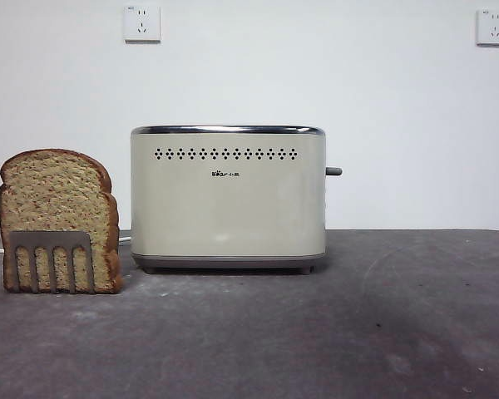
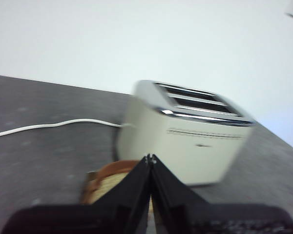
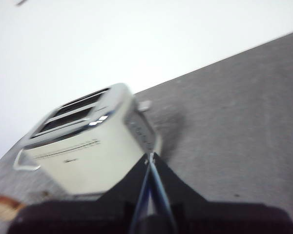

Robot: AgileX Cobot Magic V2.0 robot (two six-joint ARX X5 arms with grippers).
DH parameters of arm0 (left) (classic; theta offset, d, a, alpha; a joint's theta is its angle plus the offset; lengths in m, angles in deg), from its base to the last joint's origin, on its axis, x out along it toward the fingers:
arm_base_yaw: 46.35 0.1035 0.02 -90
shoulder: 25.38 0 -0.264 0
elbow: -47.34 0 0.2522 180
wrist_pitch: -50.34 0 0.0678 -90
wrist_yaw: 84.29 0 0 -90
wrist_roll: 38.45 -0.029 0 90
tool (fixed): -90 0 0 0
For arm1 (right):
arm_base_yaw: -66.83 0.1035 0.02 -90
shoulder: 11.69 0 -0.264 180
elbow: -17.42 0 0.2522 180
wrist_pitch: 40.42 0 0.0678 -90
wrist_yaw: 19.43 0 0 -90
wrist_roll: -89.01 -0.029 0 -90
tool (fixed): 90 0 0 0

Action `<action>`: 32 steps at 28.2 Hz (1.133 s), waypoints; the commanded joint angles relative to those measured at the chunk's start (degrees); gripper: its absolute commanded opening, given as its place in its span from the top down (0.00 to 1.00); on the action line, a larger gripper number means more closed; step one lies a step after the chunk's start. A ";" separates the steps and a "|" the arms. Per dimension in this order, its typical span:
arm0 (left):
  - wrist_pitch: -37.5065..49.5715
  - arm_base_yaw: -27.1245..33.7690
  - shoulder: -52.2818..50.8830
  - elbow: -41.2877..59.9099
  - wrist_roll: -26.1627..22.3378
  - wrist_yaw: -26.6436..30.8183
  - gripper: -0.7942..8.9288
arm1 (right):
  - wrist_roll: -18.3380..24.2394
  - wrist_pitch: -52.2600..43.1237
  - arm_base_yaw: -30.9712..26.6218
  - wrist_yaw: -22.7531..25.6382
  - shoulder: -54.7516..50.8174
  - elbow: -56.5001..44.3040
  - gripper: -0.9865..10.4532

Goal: Pick up a slice of bread from the rack,put the bread on the toaster,press the button

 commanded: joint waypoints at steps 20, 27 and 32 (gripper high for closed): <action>-38.49 -4.35 26.47 -38.36 -41.70 -13.94 0.93 | 30.77 43.71 2.36 -13.77 31.34 44.89 0.92; -41.03 -8.04 27.56 -39.54 -43.32 -6.60 0.71 | 30.82 43.78 2.80 -13.73 31.54 45.07 0.92; -39.50 -14.01 29.83 -39.76 -46.12 3.89 0.24 | 31.12 43.78 2.80 -13.77 31.85 45.07 0.92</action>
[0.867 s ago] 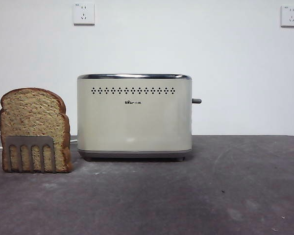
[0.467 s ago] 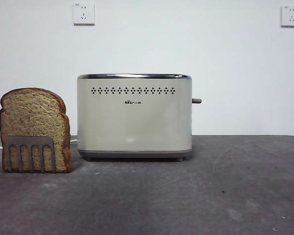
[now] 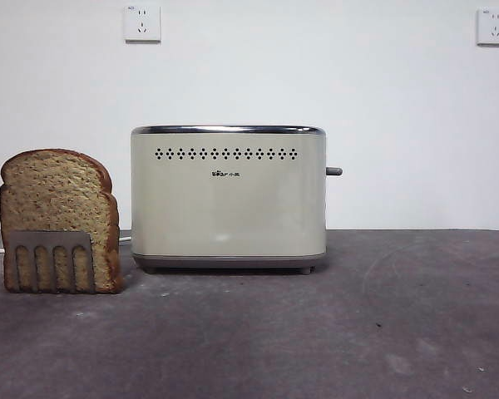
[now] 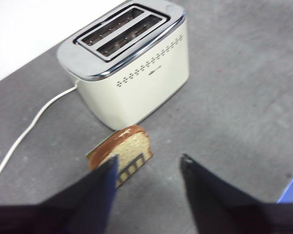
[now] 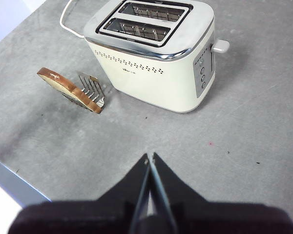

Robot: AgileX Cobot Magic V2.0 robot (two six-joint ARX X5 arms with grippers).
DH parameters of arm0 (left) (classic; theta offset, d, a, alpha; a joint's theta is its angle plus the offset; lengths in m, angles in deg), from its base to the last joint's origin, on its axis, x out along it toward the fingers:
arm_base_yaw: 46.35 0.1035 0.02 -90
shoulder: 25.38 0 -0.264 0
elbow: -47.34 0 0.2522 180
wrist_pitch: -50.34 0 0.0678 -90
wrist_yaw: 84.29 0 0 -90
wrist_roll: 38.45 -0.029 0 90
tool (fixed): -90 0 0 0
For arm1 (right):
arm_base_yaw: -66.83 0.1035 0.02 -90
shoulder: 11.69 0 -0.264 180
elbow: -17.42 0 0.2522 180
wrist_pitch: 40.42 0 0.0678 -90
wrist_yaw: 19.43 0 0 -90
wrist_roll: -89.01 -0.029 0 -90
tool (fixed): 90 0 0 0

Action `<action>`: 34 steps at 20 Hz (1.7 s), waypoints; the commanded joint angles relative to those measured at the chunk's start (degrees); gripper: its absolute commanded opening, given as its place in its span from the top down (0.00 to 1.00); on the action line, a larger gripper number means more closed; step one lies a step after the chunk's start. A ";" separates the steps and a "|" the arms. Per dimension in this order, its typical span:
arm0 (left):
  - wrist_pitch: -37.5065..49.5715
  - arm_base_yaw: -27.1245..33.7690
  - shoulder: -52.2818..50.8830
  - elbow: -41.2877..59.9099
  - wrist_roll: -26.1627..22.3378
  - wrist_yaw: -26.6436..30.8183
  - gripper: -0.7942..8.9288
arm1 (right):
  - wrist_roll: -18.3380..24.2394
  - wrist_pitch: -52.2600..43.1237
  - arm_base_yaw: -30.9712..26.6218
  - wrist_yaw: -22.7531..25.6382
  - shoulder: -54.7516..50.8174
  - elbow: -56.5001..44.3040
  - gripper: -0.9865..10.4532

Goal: Pick up a slice of bread from the rack,put the bread on the toaster,press the button

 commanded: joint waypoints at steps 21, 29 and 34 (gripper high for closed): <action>16.59 -18.62 37.57 -0.07 -24.96 31.76 0.24 | 1.57 0.90 0.92 -0.11 3.21 0.20 0.92; 17.88 -15.02 42.45 -0.07 -24.90 26.75 0.44 | 1.70 1.03 0.92 -0.11 3.19 0.20 0.92; 18.18 -14.60 42.47 -0.07 -24.76 26.91 0.90 | 1.81 1.03 0.92 -0.09 3.19 0.20 0.92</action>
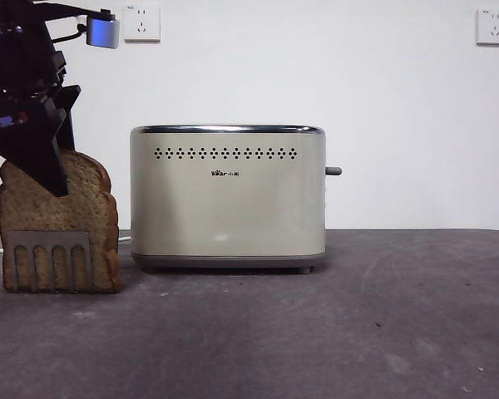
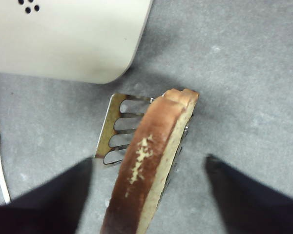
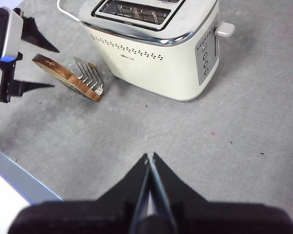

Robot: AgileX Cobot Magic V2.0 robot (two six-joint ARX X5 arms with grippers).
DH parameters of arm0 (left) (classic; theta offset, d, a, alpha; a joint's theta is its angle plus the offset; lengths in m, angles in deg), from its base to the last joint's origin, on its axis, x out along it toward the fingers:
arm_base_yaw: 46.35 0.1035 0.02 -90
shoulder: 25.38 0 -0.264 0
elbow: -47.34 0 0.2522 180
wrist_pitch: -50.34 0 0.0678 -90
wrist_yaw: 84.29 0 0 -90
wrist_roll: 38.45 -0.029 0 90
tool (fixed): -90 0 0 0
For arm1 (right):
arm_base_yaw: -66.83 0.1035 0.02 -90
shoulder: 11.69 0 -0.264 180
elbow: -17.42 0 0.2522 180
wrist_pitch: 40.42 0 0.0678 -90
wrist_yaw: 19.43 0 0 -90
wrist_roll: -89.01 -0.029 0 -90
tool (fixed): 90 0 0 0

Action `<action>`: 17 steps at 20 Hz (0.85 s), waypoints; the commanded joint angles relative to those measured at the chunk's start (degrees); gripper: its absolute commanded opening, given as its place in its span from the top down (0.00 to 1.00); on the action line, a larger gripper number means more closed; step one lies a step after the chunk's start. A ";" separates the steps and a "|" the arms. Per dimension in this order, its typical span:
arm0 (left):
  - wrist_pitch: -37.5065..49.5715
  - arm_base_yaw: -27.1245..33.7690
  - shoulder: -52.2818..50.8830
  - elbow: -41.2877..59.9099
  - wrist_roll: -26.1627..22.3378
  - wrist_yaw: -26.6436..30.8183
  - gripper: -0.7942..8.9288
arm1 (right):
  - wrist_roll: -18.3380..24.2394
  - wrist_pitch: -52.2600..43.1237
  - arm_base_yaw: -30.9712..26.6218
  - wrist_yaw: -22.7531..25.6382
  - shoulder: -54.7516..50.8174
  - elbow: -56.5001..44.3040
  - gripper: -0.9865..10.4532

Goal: Pick up a slice of bread from the rack,put the bread on the toaster,press the button

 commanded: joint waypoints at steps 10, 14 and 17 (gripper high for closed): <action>1.11 1.51 0.11 -0.04 -0.26 -0.02 0.93 | 0.50 -0.09 0.15 -0.09 0.07 0.17 0.92; -2.40 1.51 -0.35 -2.80 -0.26 0.04 0.93 | 0.55 -0.09 0.15 -0.09 0.09 0.17 0.92; -9.53 1.46 -0.96 -10.58 0.04 -0.37 0.93 | 0.66 -0.13 0.15 -0.07 0.11 0.17 0.92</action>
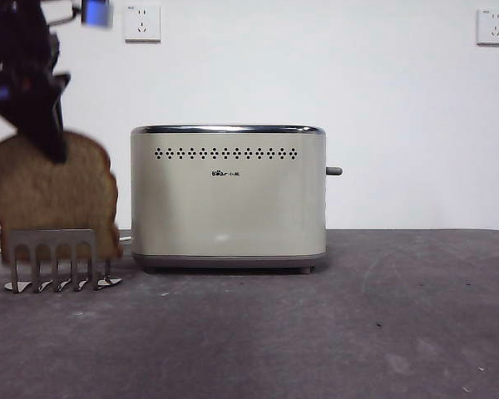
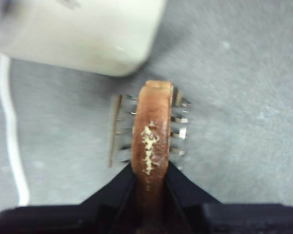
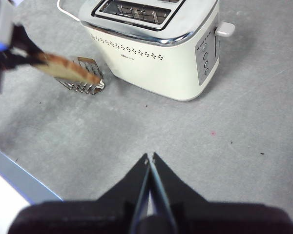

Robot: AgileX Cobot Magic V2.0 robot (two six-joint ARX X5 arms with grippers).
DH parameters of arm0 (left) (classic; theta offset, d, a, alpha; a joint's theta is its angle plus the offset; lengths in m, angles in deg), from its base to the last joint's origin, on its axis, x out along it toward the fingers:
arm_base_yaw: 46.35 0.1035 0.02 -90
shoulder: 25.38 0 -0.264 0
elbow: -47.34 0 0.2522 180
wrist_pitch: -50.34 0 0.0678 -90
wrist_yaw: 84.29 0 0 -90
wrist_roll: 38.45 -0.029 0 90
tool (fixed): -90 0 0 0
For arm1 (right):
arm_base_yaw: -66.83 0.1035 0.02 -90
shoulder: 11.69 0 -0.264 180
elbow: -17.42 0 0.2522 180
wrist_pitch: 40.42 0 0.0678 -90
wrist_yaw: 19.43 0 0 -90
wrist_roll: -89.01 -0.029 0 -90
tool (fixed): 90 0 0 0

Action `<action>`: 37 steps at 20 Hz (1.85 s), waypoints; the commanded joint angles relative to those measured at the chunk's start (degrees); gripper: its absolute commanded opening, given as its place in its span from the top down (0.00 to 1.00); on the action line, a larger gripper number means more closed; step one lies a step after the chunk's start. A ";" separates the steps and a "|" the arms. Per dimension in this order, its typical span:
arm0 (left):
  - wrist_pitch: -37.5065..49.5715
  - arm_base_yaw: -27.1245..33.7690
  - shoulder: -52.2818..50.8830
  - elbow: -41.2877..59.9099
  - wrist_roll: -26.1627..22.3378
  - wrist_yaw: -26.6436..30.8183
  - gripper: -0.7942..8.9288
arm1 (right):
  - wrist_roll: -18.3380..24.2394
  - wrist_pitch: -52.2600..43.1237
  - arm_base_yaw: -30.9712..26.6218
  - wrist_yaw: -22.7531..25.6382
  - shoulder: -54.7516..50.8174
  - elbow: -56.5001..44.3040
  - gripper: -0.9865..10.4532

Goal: Pick up a slice of bread from the rack,put the bread on the toaster,press the button

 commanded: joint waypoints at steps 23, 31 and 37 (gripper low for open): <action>0.31 -8.26 11.04 -32.15 -3.54 -7.74 0.93 | 0.55 -0.17 0.15 -0.07 3.89 0.17 0.92; 0.70 -10.95 14.16 -32.15 -6.27 -7.39 0.93 | 0.94 -0.15 0.15 -0.07 4.22 0.17 0.92; 0.35 -10.16 18.32 -32.15 -7.76 -7.39 0.93 | 0.92 -0.15 0.15 -0.09 4.22 0.17 0.92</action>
